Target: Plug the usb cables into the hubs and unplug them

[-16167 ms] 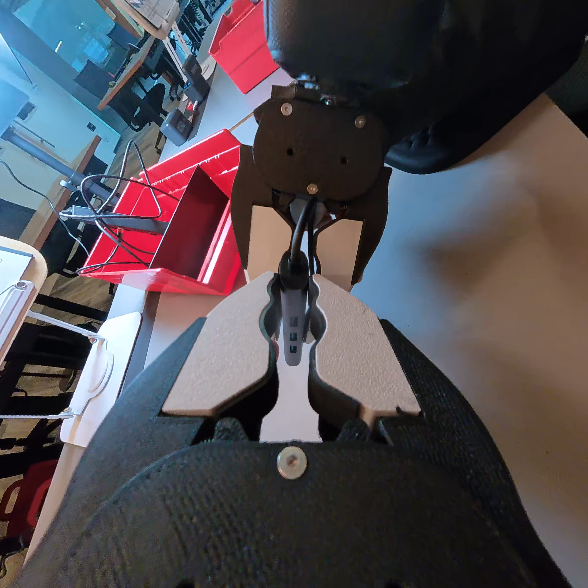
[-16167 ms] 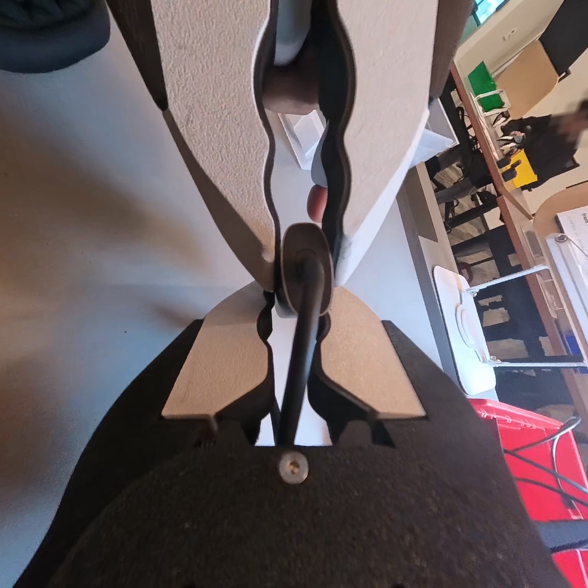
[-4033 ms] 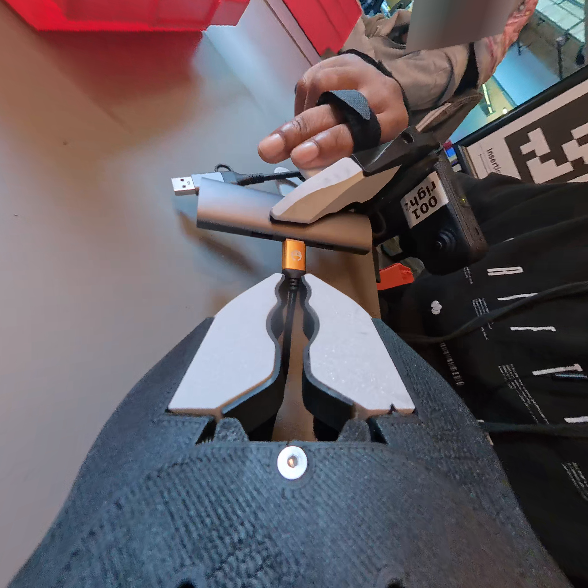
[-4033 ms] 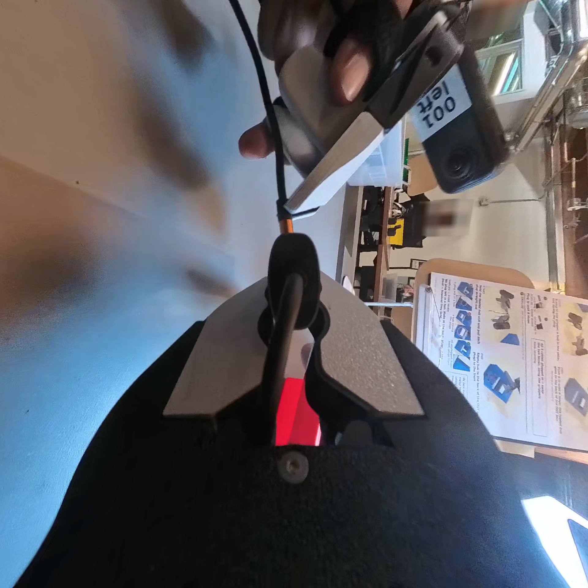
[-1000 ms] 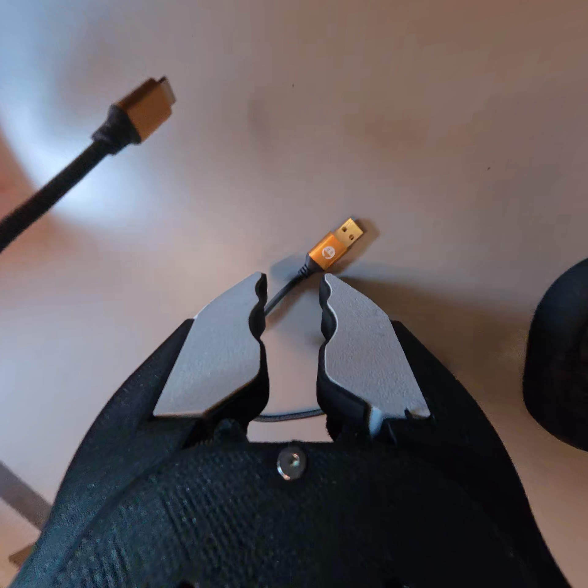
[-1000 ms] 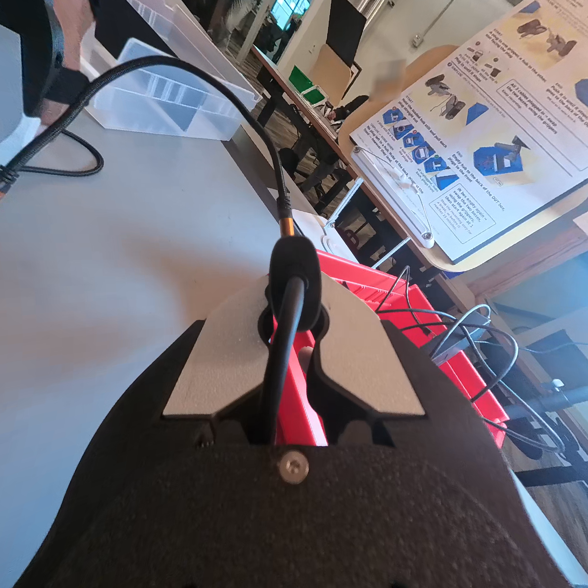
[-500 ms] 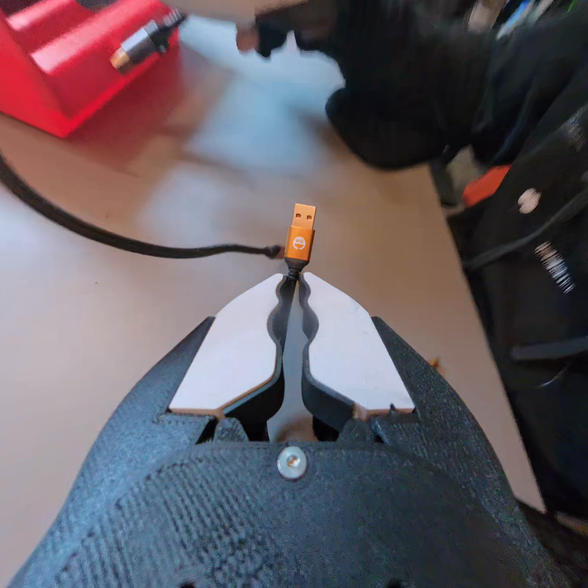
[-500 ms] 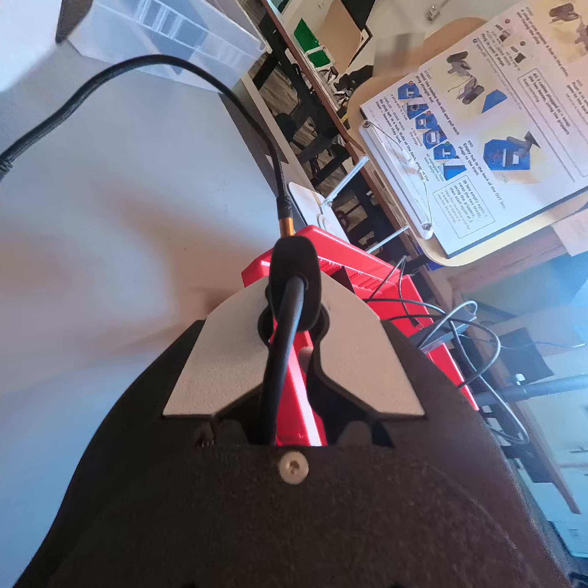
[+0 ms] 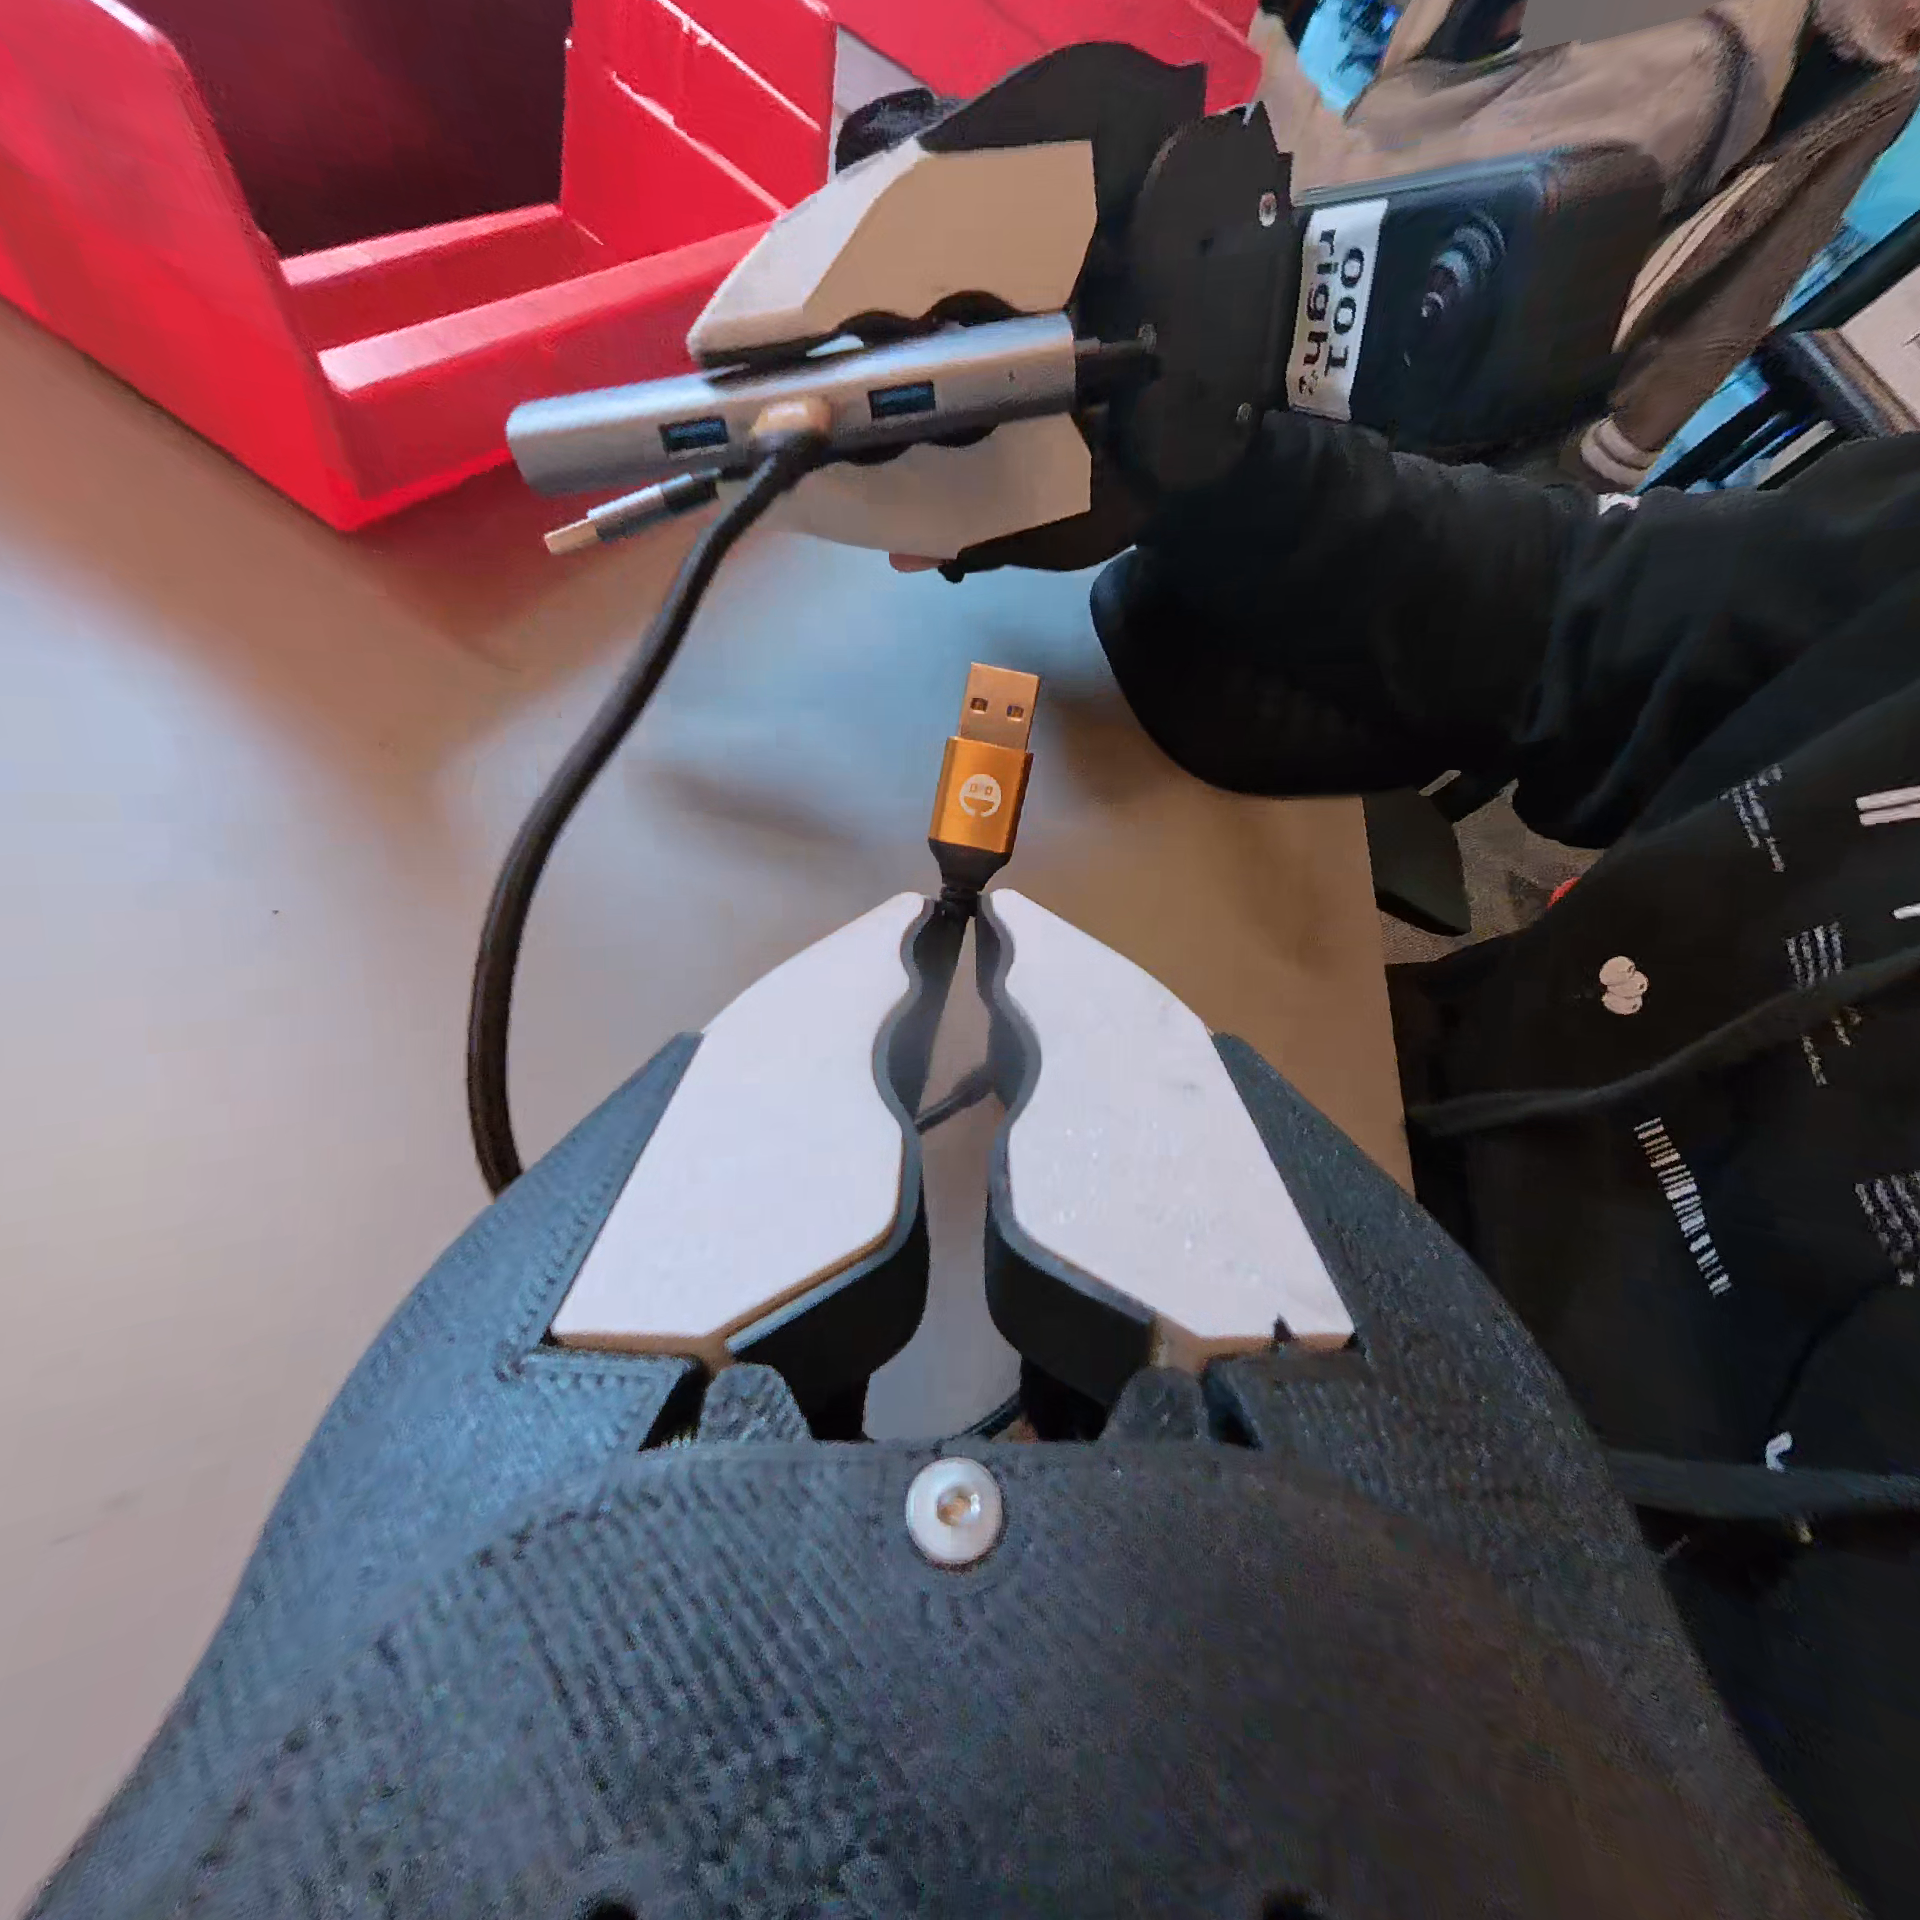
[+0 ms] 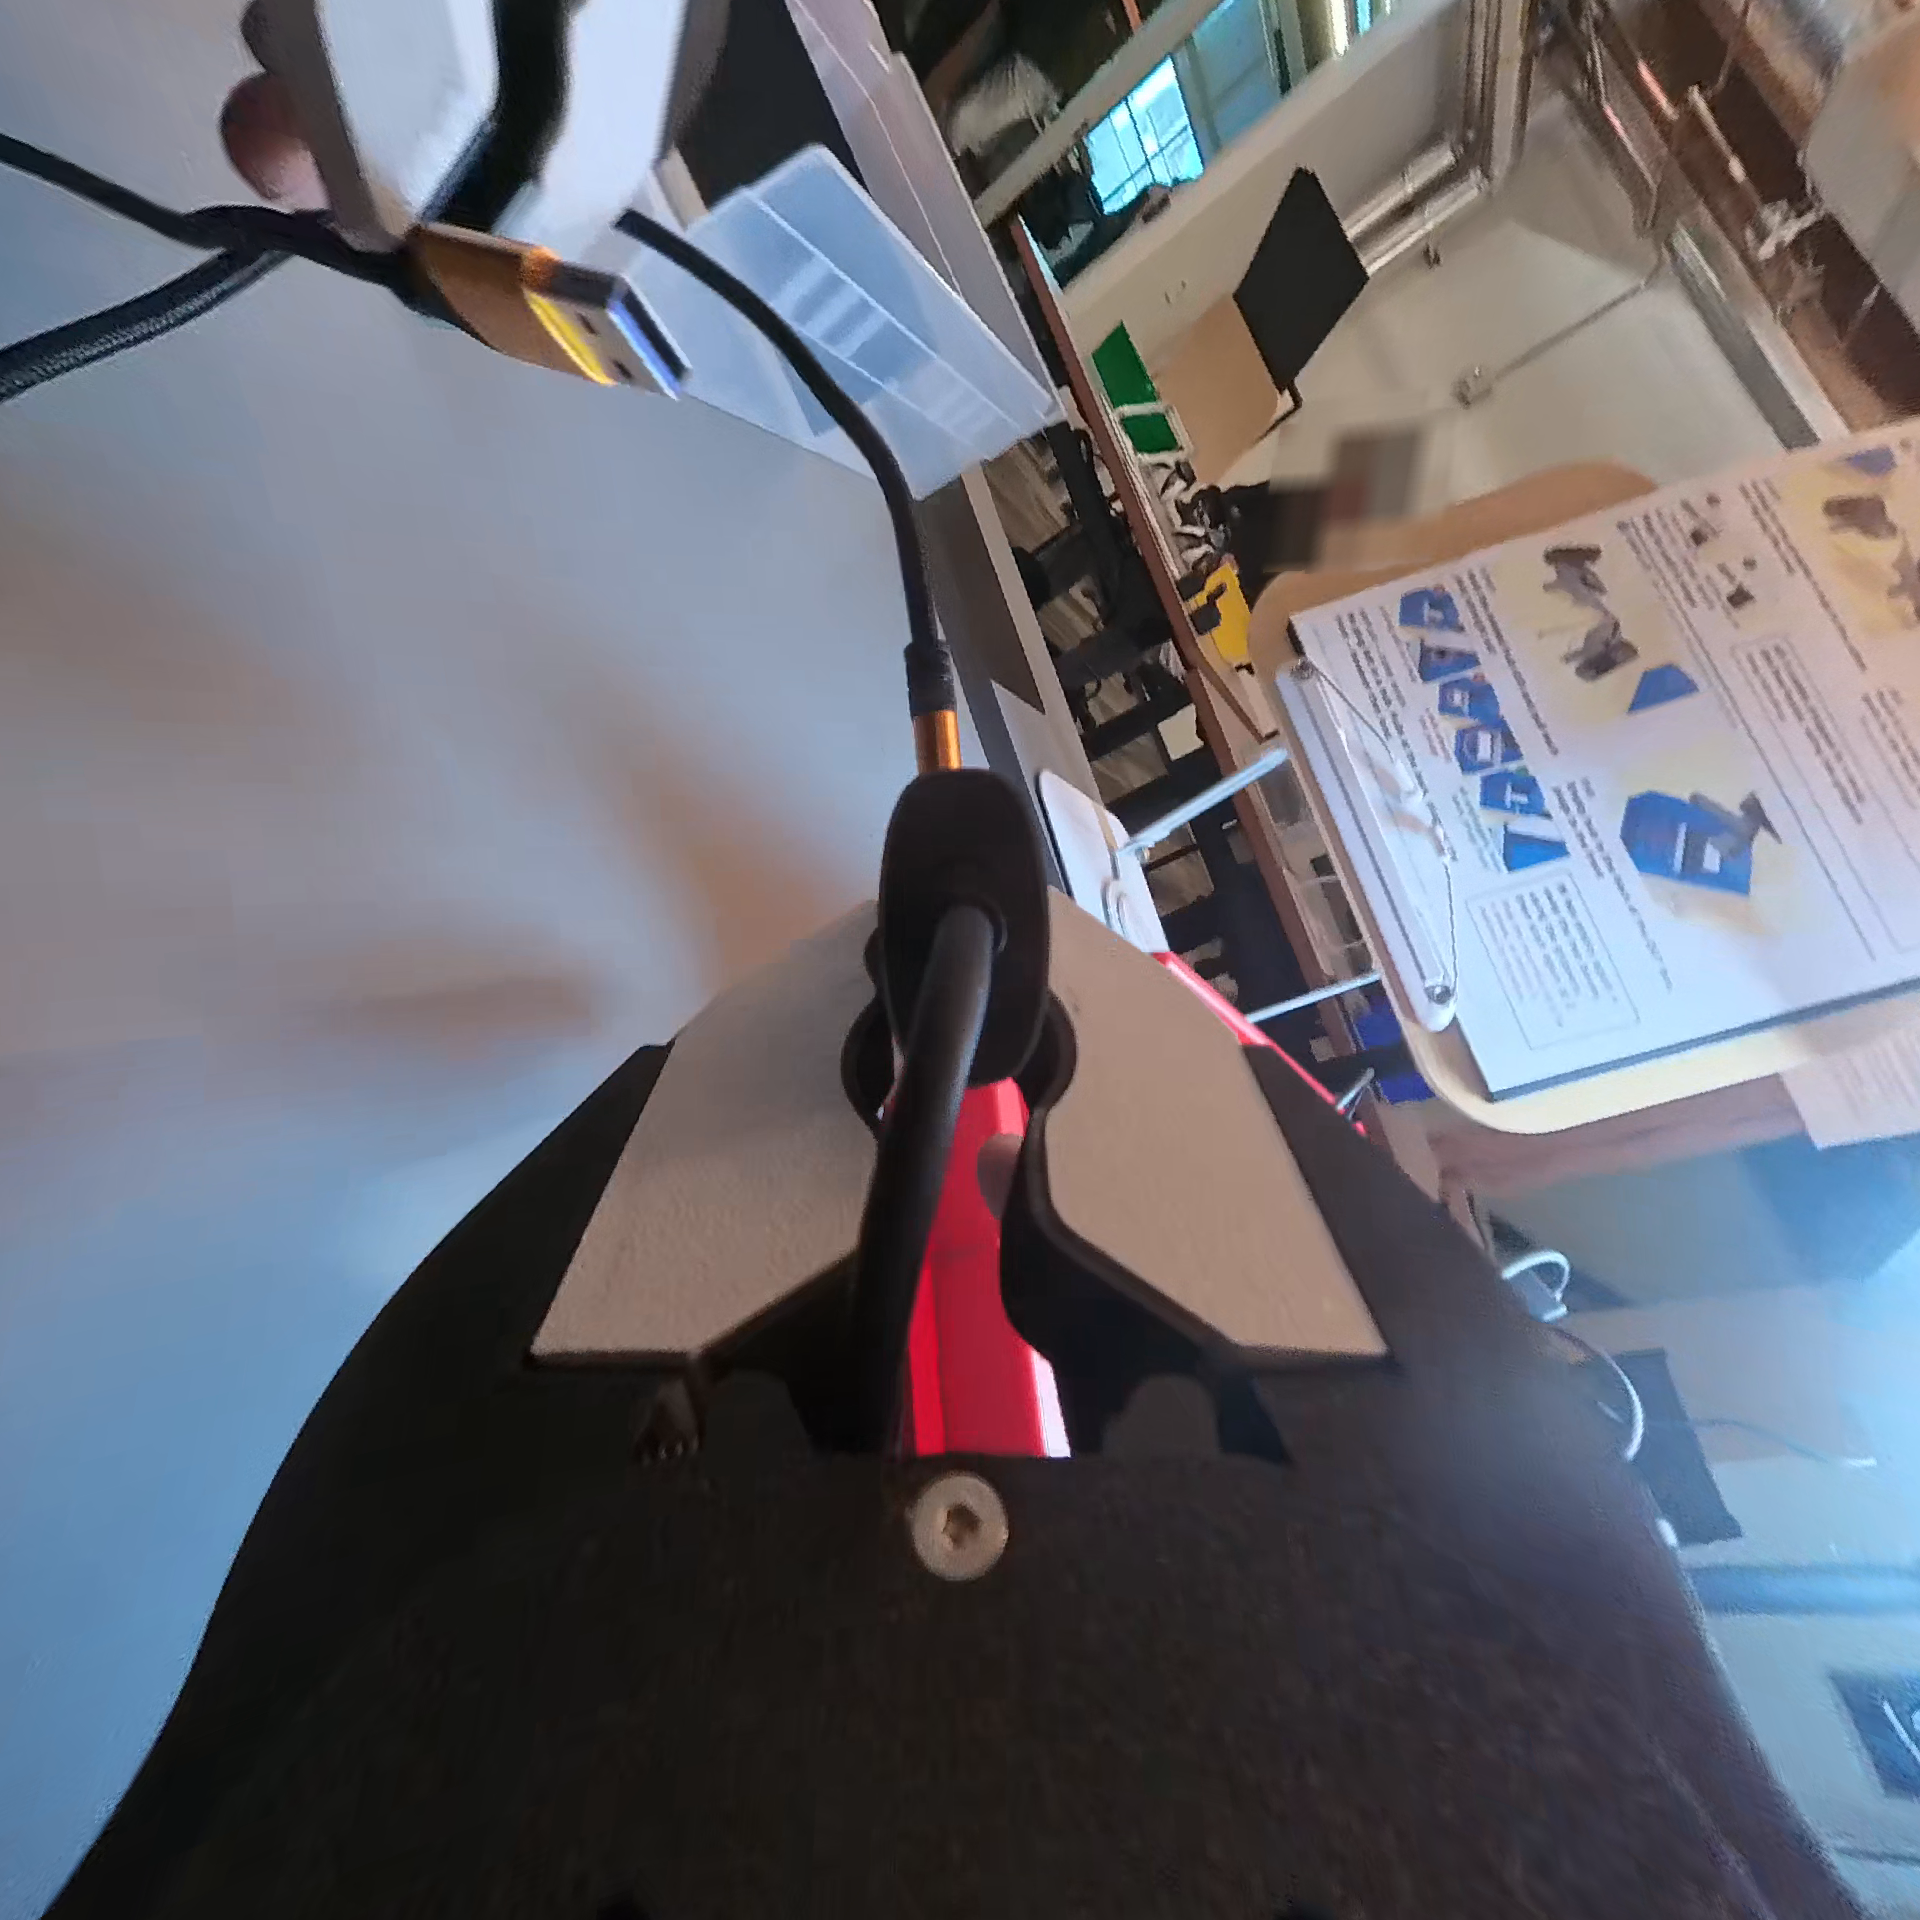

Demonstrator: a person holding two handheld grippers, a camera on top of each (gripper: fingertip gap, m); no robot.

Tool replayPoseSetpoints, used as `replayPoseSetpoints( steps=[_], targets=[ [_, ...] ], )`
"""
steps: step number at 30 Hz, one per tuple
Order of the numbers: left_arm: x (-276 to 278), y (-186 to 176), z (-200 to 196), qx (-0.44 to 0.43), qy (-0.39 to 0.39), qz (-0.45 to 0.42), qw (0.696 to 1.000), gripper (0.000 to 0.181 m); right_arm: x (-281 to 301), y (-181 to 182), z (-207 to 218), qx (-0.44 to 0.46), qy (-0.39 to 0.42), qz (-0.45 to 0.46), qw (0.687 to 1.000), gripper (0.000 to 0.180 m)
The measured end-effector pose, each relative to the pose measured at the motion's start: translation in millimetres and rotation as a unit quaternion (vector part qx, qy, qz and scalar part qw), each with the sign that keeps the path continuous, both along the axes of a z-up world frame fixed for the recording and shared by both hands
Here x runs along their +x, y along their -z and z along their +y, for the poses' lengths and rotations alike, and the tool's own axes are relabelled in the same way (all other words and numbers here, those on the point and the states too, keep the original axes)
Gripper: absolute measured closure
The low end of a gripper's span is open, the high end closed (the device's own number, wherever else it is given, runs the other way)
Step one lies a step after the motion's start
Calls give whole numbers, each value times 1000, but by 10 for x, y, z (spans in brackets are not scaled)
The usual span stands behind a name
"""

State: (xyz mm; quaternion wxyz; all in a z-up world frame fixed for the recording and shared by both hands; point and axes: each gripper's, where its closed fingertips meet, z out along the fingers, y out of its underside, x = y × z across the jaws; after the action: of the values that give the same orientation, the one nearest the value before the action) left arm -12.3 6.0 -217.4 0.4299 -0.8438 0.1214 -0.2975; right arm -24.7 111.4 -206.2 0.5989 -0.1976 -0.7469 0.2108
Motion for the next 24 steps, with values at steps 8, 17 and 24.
replayPoseSetpoints(
  steps=[8, 17, 24],
  targets=[
    [28, 29, 76, -65, -2, 73, 995, 175, -35, 101, -212, 66, -23, 0, 998, 162],
    [32, 164, 140, -94, 2, 79, 992, 175, -70, 207, -322, 149, -24, -5, 989, 162],
    [27, 241, 131, -102, 3, 74, 992, 175, -66, 211, -347, 173, -24, -3, 985, 162]
  ],
)
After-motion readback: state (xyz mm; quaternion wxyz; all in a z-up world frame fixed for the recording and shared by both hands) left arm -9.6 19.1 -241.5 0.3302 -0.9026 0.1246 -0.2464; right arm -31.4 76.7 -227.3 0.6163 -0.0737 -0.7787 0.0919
